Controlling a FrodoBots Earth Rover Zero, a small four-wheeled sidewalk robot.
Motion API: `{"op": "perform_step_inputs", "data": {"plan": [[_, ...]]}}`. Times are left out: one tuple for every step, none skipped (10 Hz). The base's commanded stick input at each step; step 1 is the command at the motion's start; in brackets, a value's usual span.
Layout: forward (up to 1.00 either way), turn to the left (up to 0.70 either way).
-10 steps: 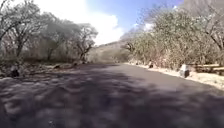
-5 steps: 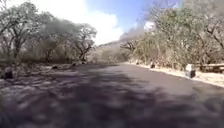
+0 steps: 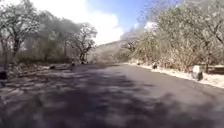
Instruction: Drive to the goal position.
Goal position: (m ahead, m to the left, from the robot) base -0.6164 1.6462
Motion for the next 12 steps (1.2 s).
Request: {"op": "perform_step_inputs", "data": {"plan": [[0.7, 0.0], [0.7, 0.0], [0.7, 0.0], [0.7, 0.0], [0.7, 0.0], [0.7, 0.0], [0.7, 0.0], [0.7, 0.0], [0.7, 0.0], [0.7, 0.0], [0.7, 0.0], [0.7, 0.0]]}}
